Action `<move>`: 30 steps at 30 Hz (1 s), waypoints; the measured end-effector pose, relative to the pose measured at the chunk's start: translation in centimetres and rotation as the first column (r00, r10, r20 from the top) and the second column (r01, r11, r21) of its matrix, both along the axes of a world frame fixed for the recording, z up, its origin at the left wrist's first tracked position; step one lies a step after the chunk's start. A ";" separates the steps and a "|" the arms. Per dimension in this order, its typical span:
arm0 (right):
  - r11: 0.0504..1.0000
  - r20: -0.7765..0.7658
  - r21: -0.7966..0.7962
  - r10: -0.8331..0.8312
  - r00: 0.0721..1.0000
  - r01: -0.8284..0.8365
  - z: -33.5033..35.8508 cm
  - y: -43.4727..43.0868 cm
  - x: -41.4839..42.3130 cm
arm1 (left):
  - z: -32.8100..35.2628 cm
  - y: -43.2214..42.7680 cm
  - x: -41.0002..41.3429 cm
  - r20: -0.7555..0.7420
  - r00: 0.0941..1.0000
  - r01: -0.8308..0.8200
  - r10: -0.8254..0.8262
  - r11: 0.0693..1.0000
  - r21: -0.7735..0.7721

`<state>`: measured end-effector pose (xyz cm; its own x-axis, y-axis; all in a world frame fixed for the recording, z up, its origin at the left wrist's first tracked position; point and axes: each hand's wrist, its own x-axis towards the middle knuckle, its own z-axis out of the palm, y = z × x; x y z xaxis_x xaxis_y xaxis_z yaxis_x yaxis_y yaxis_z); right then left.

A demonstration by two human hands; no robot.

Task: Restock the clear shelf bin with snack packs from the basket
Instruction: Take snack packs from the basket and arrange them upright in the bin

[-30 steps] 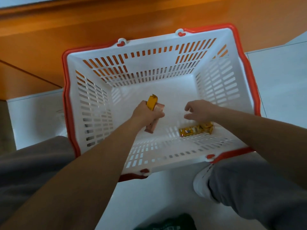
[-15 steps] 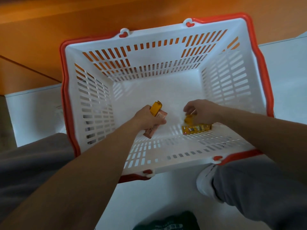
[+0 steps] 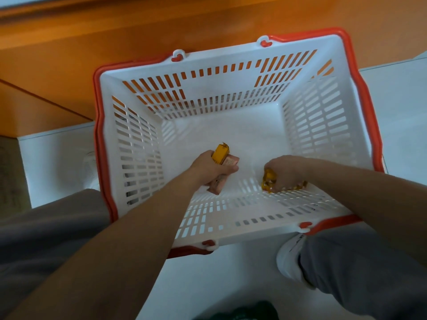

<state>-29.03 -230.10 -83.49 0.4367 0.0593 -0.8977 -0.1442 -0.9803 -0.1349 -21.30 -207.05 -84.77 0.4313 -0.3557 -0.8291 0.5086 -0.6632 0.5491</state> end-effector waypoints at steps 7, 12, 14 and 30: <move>0.510 0.018 0.420 -0.832 0.555 0.751 4.8 0.8 2.4 | 3.9 -0.8 0.3 -0.157 0.969 -0.207 0.189 0.972 -0.110; -0.121 -0.438 0.610 -0.875 0.206 0.783 10.9 2.8 3.1 | 9.3 -1.8 1.0 -0.122 0.910 -0.412 0.396 0.895 -0.170; -0.176 -0.464 0.657 -0.861 0.210 0.733 13.1 3.9 3.3 | 12.4 -1.9 1.3 -0.119 0.880 -0.475 0.459 0.854 -0.211; -0.230 -0.353 0.901 -0.881 0.314 0.368 37.2 6.9 3.7 | 39.0 0.4 2.0 0.275 0.914 -0.103 0.298 0.827 -0.553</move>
<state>-25.37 -223.18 -46.29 0.9446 -0.0279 -0.3269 -0.2878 0.4080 -0.8664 -19.31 -206.60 -45.81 0.7560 -0.5611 -0.3370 0.3183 -0.1347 0.9384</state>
